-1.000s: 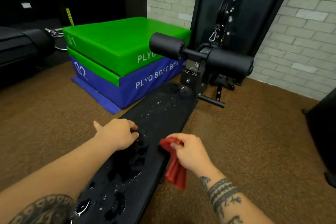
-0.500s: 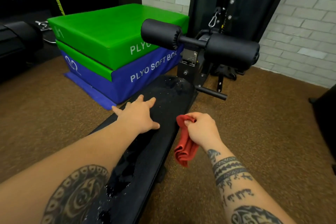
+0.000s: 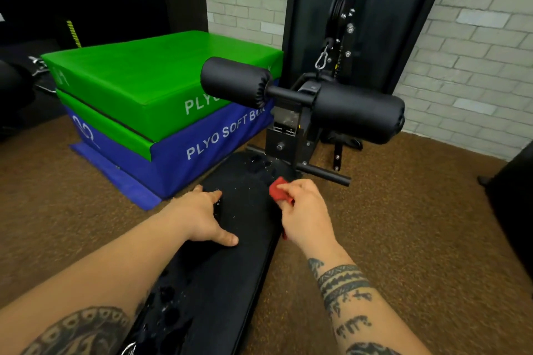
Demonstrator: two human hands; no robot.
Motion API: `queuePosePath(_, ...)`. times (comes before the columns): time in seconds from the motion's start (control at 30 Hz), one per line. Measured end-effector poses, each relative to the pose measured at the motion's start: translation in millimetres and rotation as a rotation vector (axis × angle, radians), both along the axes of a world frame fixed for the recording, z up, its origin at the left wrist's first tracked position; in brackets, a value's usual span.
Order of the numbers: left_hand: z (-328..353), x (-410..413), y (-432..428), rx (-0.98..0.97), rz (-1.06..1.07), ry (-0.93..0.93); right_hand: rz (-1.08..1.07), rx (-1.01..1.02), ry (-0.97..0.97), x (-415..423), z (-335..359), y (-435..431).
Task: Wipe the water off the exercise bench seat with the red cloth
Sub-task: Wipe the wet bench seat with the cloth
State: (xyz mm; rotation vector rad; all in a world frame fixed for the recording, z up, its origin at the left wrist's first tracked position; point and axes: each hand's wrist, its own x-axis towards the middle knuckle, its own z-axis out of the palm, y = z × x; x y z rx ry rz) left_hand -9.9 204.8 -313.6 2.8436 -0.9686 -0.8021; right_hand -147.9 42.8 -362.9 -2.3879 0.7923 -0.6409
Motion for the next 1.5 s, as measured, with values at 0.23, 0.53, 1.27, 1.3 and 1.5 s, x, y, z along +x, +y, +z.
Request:
queuePosePath(0.23,-6.3,9.9,-5.9,0.024,-0.062,-0.018,0.017,-0.115,0.081,31.4,-25.8,-44.2)
queuePosePath(0.53,-6.0,9.8,-6.5,0.001,-0.049,-0.018,-0.200,0.213,-0.062,67.6,-10.3,-101.5)
queuePosePath(1.27,-11.5,13.2,-3.6,0.007,-0.020,-0.005,0.253,-0.278,0.271,88.2,3.9,-67.1)
queuePosePath(1.3,-13.3,14.2,-4.2,0.006,-0.024,-0.013,0.281,-0.306,0.276,86.5,-0.3,-66.9)
queuePosePath(1.5,-26.7,19.4,-3.0,-0.011,0.010,-0.013,0.099,-0.226,0.221,106.2,-14.0,-92.6)
